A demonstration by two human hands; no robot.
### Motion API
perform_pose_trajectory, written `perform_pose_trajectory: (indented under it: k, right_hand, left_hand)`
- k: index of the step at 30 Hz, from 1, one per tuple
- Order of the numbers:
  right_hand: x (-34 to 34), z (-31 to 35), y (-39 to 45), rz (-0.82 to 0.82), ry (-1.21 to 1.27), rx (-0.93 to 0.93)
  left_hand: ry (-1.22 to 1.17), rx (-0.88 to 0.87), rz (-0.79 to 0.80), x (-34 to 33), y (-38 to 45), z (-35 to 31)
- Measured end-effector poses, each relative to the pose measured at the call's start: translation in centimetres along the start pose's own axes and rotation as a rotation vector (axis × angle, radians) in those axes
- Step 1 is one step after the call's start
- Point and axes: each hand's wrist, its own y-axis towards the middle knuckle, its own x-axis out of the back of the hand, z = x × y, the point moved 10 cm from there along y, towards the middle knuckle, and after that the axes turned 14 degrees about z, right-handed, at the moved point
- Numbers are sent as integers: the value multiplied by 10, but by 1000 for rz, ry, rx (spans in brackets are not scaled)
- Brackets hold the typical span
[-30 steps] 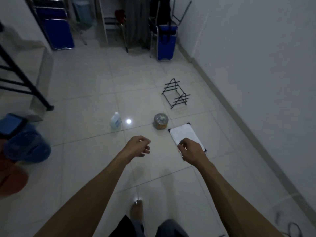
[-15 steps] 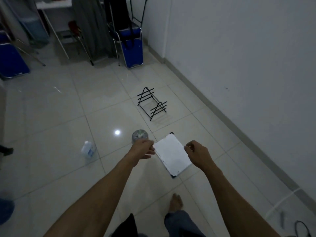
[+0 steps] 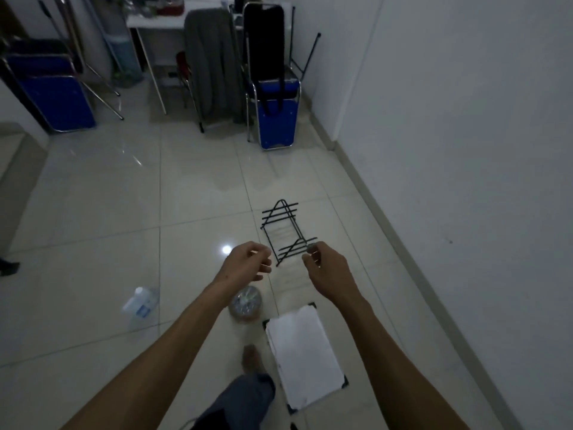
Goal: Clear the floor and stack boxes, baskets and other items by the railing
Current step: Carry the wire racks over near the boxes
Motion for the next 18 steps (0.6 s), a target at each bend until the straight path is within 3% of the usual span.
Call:
perform_pose_trajectory:
  k: [3,10,18]
  right_hand:
    - [15,8,71,22,-40,-4]
    - [59,20,198,49,-48,-47]
    - [76,-13,347,128,52,-108]
  left_hand:
    - [135,-51,-14,21,51,-38]
    - [154,-51,10,49,164,-96]
    - [-2,26,-75,70,319,-86]
